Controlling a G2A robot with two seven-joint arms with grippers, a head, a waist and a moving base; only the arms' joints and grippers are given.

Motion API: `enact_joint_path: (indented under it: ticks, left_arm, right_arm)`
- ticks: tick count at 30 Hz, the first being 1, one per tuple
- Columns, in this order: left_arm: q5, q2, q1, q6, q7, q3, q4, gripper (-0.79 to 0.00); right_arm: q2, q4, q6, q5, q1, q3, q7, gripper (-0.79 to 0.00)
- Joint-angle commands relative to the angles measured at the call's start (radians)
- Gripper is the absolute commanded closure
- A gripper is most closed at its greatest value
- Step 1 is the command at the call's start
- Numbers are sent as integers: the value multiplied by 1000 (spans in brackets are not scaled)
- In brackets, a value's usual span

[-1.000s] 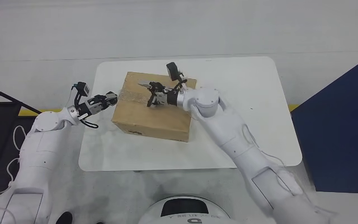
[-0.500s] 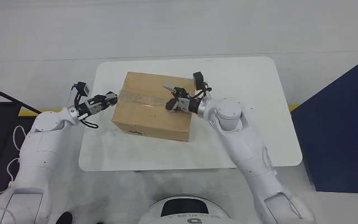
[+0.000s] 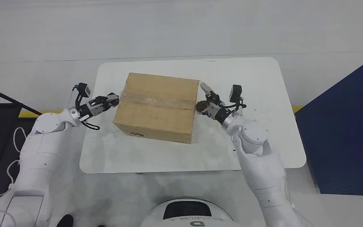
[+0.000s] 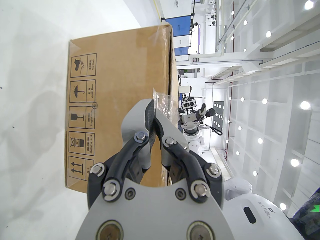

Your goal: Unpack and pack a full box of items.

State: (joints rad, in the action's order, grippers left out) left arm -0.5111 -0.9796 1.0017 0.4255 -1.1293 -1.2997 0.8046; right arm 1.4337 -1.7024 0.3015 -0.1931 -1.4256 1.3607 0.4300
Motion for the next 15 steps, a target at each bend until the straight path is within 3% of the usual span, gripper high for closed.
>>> enact_joint_path:
  ticks: [1, 3, 4, 5, 6, 10, 15]
  left_arm:
    - [0, 0, 0, 0, 0, 0, 0, -203]
    - [0, 0, 0, 0, 0, 0, 0, -292]
    - [0, 0, 0, 0, 0, 0, 0, -385]
    - [0, 0, 0, 0, 0, 0, 0, -708]
    - [0, 0, 0, 0, 0, 0, 0, -785]
    - [-28, 1, 9, -11, 29, -17, 6, -785]
    - [-147, 19, 32, -11, 17, -114, -13, -785]
  right_arm:
    - [0, 0, -27, -18, -13, 13, -32, -785]
    - [0, 0, -68, -38, -24, 23, -63, -785]
    - [1, 1, -96, -49, -29, 25, -73, -785]
    - [1, 4, -130, -58, -33, 23, -78, -785]
    - [2, 9, -180, -71, -36, 25, -85, -785]
    - [5, 63, -338, -124, -38, 35, -98, -785]
    - [10, 148, -487, -164, -24, 37, -149, -785]
